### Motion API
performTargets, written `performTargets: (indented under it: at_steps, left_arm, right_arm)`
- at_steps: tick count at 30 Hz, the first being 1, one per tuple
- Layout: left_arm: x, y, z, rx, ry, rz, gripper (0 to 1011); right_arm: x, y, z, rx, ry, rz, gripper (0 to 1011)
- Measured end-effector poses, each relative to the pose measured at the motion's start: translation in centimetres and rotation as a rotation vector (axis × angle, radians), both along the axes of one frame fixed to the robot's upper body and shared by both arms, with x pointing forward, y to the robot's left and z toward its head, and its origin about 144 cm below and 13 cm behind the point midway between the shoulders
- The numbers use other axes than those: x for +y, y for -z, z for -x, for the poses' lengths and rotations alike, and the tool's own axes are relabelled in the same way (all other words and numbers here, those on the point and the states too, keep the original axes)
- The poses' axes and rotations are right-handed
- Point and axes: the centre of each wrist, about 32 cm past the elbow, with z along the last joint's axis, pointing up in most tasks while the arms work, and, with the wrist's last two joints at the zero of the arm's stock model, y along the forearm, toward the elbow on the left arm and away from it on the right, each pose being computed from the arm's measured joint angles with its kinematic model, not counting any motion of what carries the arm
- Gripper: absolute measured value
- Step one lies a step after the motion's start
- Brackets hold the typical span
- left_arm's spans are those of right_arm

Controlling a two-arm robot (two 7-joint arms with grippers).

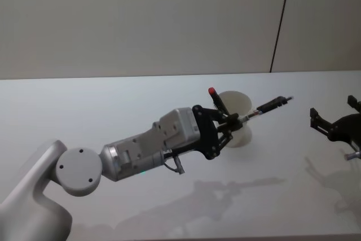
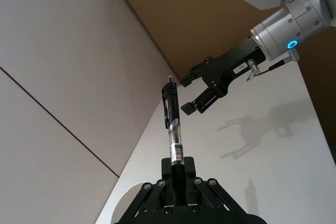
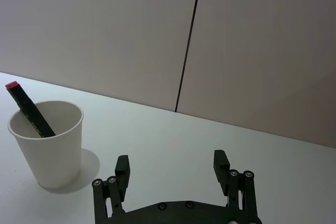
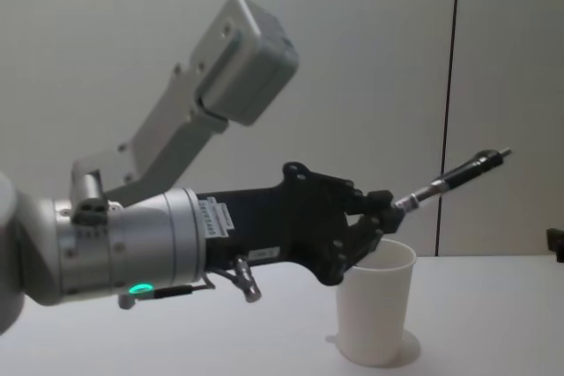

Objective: Place the pen into the pen holder.

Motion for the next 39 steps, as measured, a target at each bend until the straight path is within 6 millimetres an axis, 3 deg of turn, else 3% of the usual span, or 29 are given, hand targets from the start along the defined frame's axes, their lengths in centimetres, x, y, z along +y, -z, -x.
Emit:
performTargets:
  at_steps: [27,39]
  left_arm:
    - [-1.7,1.3,-0.5,0.030,0.004,0.031,138]
    - [-1.9,1.4,-0.5,0.033,0.003,0.034,138]
  right_arm:
    - [-0.1,0.0,0.0,-0.001,-0.005,-0.005,1001]
    - [-1.2,0.1,0.4,-0.017,-0.057,-0.058,1001]
